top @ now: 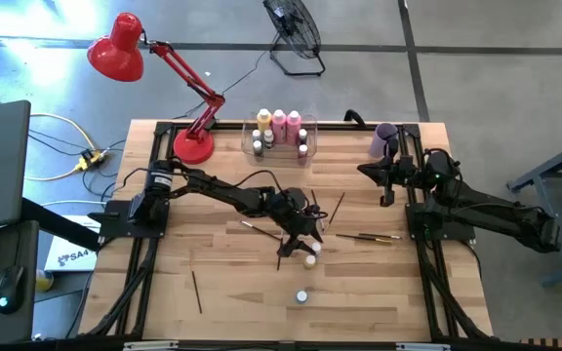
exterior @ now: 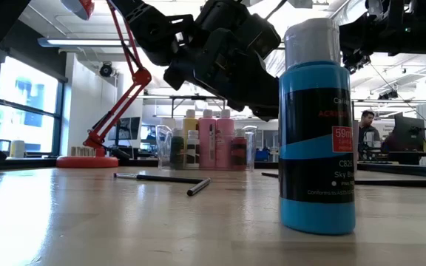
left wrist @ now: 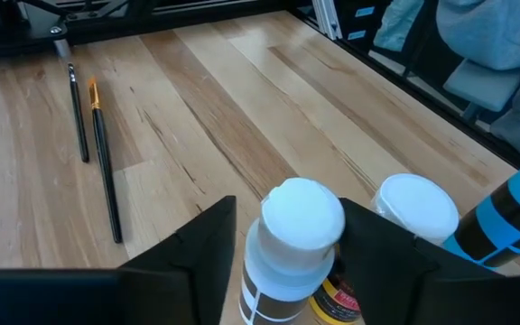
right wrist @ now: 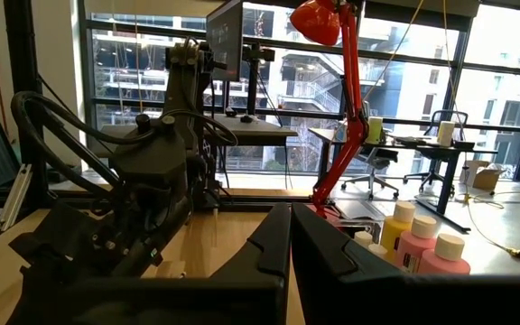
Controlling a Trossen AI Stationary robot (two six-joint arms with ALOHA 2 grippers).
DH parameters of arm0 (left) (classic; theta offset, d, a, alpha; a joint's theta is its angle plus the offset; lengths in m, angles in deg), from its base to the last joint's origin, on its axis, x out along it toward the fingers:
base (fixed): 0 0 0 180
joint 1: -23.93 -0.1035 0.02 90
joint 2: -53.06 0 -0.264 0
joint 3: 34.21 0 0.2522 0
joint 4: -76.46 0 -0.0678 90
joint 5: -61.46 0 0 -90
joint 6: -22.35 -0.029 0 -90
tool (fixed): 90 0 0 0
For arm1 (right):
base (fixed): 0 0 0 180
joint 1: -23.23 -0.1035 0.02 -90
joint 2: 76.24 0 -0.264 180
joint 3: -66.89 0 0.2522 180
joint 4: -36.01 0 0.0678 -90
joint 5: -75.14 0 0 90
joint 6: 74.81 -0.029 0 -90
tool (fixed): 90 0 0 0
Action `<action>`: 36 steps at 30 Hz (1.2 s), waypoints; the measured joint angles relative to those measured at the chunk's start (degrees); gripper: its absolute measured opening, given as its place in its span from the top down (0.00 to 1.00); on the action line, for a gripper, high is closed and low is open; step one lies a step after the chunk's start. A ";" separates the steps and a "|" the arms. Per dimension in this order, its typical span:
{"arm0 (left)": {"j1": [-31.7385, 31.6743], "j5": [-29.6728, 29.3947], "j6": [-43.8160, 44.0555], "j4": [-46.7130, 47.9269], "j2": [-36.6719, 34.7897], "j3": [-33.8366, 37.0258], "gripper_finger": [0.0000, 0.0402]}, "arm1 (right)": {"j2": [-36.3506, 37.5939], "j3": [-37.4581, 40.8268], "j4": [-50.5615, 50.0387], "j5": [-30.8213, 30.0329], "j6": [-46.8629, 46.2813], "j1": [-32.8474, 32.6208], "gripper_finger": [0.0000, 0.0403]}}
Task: Pick & Place Paint Supplies
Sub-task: Put the small white paint bottle into the transparent bin
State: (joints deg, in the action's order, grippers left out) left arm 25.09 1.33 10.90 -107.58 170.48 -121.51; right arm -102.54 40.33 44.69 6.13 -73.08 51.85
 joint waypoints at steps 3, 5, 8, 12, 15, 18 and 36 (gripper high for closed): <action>0.00 0.00 0.01 0.00 0.00 0.00 0.61 | 0.00 0.00 0.00 0.00 0.01 0.00 0.99; 0.00 0.00 0.00 0.00 0.00 0.00 0.64 | 0.00 0.00 0.00 0.00 0.00 0.00 0.99; 0.00 0.00 0.01 0.00 -0.02 0.00 0.68 | 0.00 0.00 0.00 0.00 0.02 0.00 0.99; 0.00 0.00 0.01 0.00 -0.02 0.00 0.69 | 0.00 0.00 0.00 0.00 0.00 0.00 0.99; 0.00 0.00 0.36 0.00 -0.02 0.00 0.68 | 0.00 0.00 0.00 0.00 0.02 0.00 0.99; -0.02 0.00 1.40 0.00 -0.02 0.00 0.67 | 0.00 0.00 0.00 0.00 0.02 0.01 0.99; -0.01 -0.39 4.29 -0.05 -0.04 0.00 0.66 | 0.00 0.00 0.00 0.00 0.02 0.00 0.99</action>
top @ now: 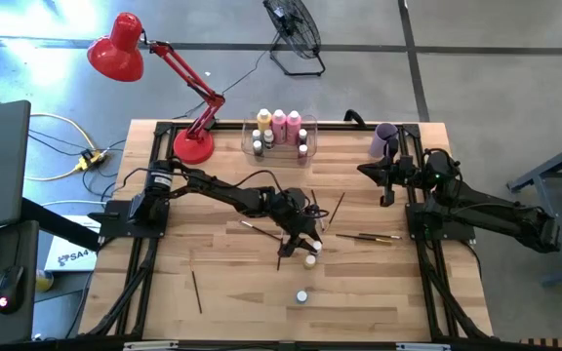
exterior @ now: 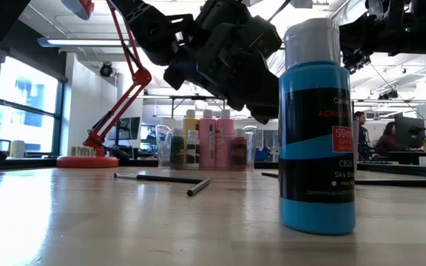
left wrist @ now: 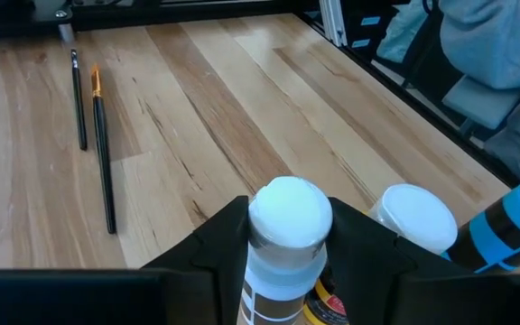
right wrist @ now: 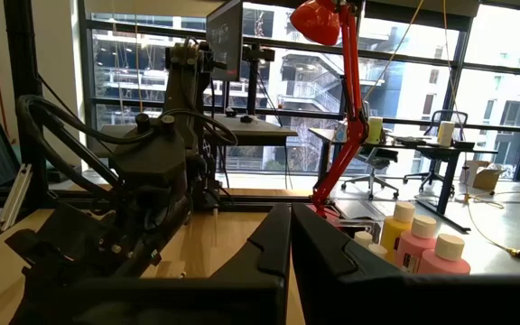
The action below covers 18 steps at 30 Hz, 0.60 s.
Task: Pick & Place Paint Supplies
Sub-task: Put the small white paint bottle into the transparent bin
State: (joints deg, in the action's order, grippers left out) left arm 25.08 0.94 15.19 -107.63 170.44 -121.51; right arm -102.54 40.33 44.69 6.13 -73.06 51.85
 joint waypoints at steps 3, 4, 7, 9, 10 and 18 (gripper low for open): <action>-0.01 -0.04 -0.33 -0.02 0.00 0.00 0.66 | 0.00 0.00 -0.01 0.00 -0.02 0.01 0.99; -0.01 -0.04 -0.33 -0.09 0.00 0.00 0.66 | 0.00 0.00 -0.02 0.00 -0.02 0.01 0.99; 0.00 -0.24 -0.38 -0.54 0.00 0.00 0.66 | 0.00 -0.01 -0.33 0.00 -0.02 0.00 0.99; 0.00 -0.24 -0.47 -1.16 0.00 0.00 0.66 | 0.00 -0.02 -0.85 -0.02 0.00 0.00 0.99; -0.01 -0.24 -0.48 -1.36 0.00 0.00 0.66 | 0.00 -0.02 -1.05 -0.02 0.00 0.00 0.99; -0.03 -0.22 -0.48 -1.21 0.00 0.00 0.66 | 0.00 -0.02 -1.14 -0.04 0.00 0.00 0.99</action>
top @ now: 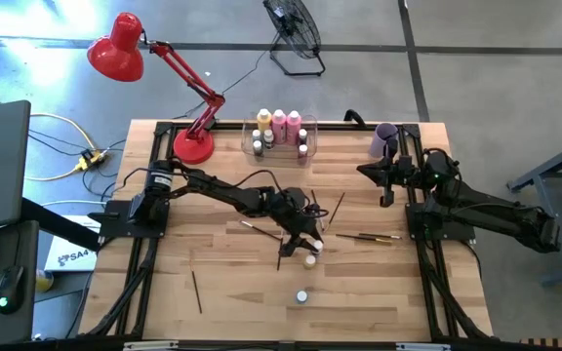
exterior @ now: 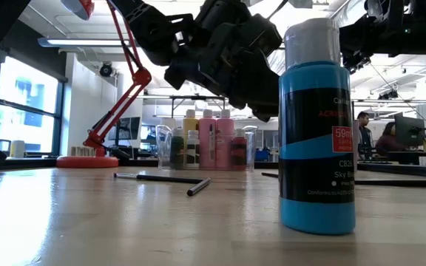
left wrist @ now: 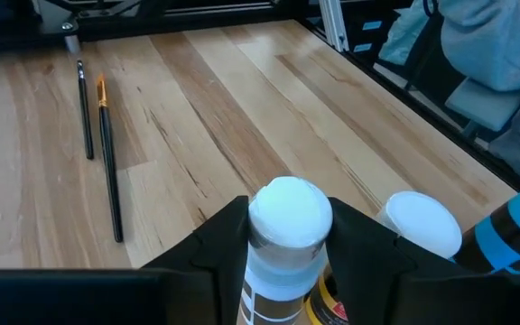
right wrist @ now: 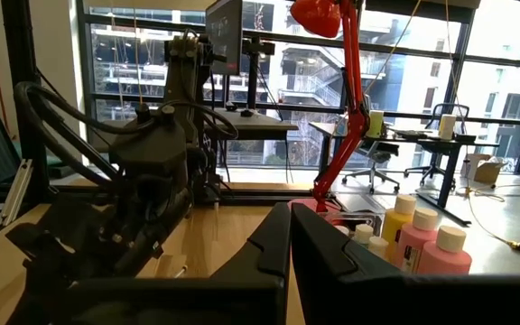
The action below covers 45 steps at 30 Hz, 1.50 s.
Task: Pick & Place Paint Supplies
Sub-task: Put the small white paint bottle into the transparent bin
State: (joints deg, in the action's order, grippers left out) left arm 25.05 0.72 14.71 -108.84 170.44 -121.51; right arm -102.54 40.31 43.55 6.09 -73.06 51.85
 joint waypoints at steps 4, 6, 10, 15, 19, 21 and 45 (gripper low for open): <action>-0.11 0.01 0.00 0.88 0.00 0.00 0.66 | 0.00 0.00 -0.02 0.00 0.00 0.01 0.99; -0.44 0.11 0.00 1.09 0.00 0.00 0.66 | 0.00 0.00 -0.02 0.00 0.00 0.02 0.99; -1.57 0.37 0.43 1.22 0.00 0.00 0.66 | 0.00 0.00 -0.04 0.00 0.00 0.02 0.99; -2.91 0.63 0.59 1.72 -0.42 0.00 0.66 | 0.00 0.00 -0.07 0.00 0.00 0.02 0.99; -4.13 0.72 0.55 2.40 -0.88 -0.02 0.66 | 0.00 0.00 -0.11 0.00 0.00 0.02 0.99; -4.78 1.06 0.45 3.65 -1.50 0.04 0.66 | 0.00 0.00 -0.11 -0.02 0.00 0.02 0.99; -18.41 -11.41 -9.81 26.78 -20.87 0.22 0.69 | -0.26 0.00 -1.51 -5.95 0.02 0.02 0.99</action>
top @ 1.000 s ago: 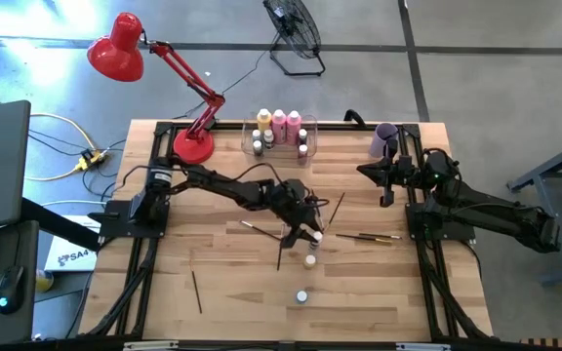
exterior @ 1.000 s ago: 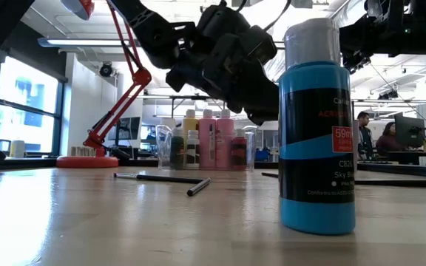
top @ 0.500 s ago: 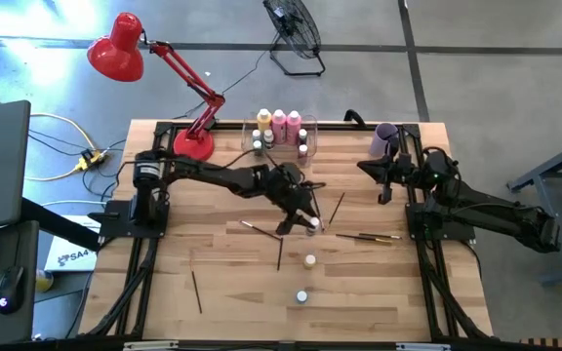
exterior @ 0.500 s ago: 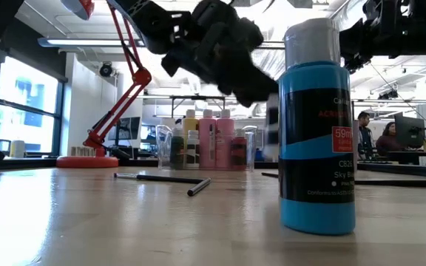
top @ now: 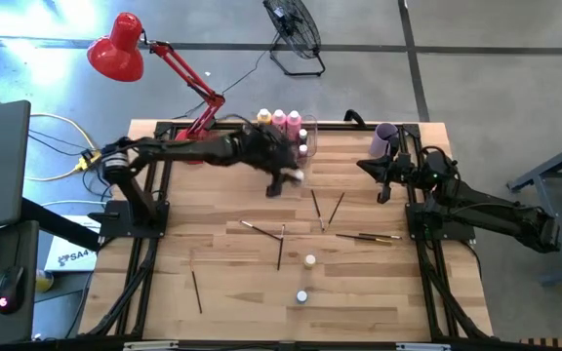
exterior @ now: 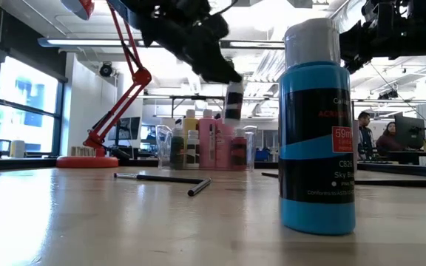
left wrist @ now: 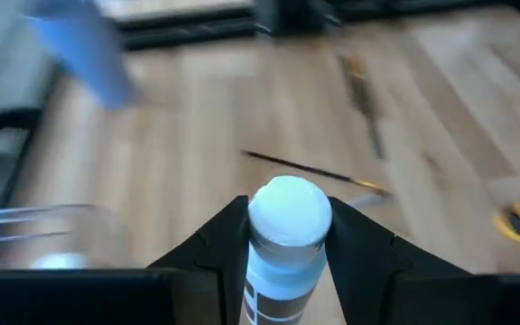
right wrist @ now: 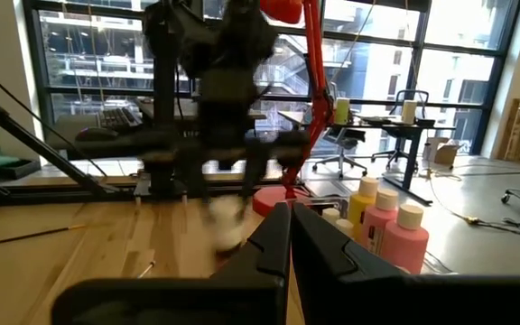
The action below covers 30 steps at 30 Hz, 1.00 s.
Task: Pick & Place Paint Supplies
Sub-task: Put the small white paint bottle into the transparent bin
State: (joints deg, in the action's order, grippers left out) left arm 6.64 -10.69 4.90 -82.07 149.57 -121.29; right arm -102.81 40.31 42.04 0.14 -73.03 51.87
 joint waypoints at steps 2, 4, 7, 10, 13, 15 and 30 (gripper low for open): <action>-1.88 -1.76 -0.33 -0.03 -1.60 -0.20 0.69 | 0.00 0.00 -0.04 -0.02 0.00 -0.04 0.99; -3.85 -3.21 -0.33 1.87 -3.59 -0.09 0.69 | 0.00 0.00 -0.04 0.02 0.00 0.00 0.99; -6.98 -4.59 0.08 1.27 -5.28 -0.17 0.69 | 0.00 0.00 0.00 -0.02 0.00 0.00 0.99; -9.50 -4.73 1.49 0.57 -5.49 -0.15 0.70 | 0.00 0.00 -0.02 -0.02 0.00 0.00 0.99; -11.29 -5.07 2.78 0.99 -5.41 -0.13 0.70 | 0.00 0.00 -0.02 -0.02 0.00 -0.01 0.99; -11.32 -6.66 2.72 0.80 -4.99 -0.13 0.70 | 0.00 0.00 -0.04 -0.04 0.00 0.00 0.99; -10.73 -18.37 10.34 -25.63 -4.75 14.75 0.70 | 0.00 0.00 -0.09 0.02 -0.02 0.00 0.99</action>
State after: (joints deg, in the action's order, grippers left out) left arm -4.08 -29.06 15.24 -107.69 144.82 -106.53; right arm -102.81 40.31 41.96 0.16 -73.05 51.87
